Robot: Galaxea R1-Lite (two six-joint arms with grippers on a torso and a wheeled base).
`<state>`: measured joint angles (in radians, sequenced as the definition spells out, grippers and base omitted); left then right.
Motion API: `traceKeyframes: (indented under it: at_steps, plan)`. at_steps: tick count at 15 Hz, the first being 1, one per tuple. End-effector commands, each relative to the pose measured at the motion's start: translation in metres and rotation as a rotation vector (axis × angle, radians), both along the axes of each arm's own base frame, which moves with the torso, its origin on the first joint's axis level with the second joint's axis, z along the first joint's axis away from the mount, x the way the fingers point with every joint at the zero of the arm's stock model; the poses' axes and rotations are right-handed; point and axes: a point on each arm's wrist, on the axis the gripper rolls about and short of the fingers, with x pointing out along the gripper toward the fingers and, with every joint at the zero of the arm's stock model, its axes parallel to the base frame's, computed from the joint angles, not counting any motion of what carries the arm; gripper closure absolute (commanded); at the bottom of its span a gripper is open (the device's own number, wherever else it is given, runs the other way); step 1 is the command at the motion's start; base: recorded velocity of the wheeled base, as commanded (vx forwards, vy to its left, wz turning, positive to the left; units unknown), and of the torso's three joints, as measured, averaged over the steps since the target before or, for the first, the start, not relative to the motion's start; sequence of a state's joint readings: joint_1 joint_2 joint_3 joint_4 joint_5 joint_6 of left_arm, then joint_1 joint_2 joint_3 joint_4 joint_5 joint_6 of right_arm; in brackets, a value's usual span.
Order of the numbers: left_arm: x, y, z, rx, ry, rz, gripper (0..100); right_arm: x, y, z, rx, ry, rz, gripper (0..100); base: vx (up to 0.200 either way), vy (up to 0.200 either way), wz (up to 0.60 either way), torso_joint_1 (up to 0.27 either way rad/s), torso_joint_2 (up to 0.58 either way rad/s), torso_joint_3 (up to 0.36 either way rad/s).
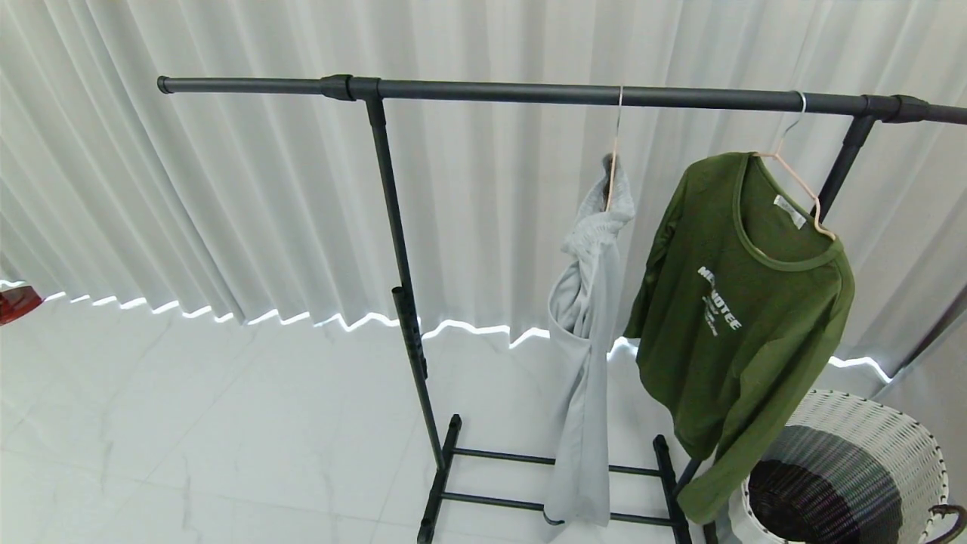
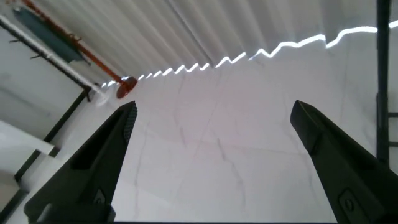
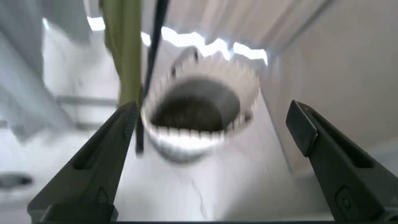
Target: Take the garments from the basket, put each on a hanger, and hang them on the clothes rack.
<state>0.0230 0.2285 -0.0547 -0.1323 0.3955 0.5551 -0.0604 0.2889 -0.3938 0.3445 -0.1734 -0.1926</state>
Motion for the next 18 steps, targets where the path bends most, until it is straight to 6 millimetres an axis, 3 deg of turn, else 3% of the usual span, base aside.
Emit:
traceKeyframes:
  at_steps: [1,2,5,9,11,14,16,18]
  plan:
    - [-0.016,0.001,-0.013,-0.042,-0.086,0.142,0,-0.026,0.001,-0.033,-0.002,-0.043,-0.031,0,0.000,0.000,0.00,0.000,0.00,0.000]
    - [-0.013,0.001,-0.024,-0.081,-0.073,0.156,0,-0.022,0.001,-0.037,0.005,-0.039,-0.047,0,0.000,0.000,0.00,0.000,0.00,0.000]
    - [-0.013,0.001,-0.023,-0.090,-0.091,0.156,0,-0.002,-0.001,-0.067,-0.004,-0.074,-0.076,0,0.000,0.000,0.00,0.000,0.00,0.000]
    - [-0.013,0.001,-0.023,-0.116,-0.106,0.151,0,0.001,-0.003,-0.069,0.029,-0.140,-0.129,0,0.000,0.000,0.00,0.000,0.00,0.000]
    - [-0.017,0.000,-0.024,-0.134,-0.162,-0.061,0,0.005,-0.003,-0.073,0.149,-0.234,-0.151,0,0.000,0.000,0.00,0.000,0.00,0.000]
    - [-0.017,-0.002,-0.026,-0.289,-0.207,-0.155,0,0.006,-0.003,-0.068,0.162,-0.302,-0.138,0,0.000,0.000,0.00,0.000,0.00,0.000]
    - [-0.017,-0.003,-0.027,-0.403,-0.232,-0.158,0,0.006,-0.001,-0.068,0.171,-0.292,-0.060,0,0.000,0.000,0.00,0.000,0.00,0.000]
    - [-0.016,-0.005,-0.028,-0.463,-0.213,-0.283,0,0.007,0.002,-0.069,0.188,-0.270,0.073,0,0.000,0.000,0.00,0.000,0.00,0.000]
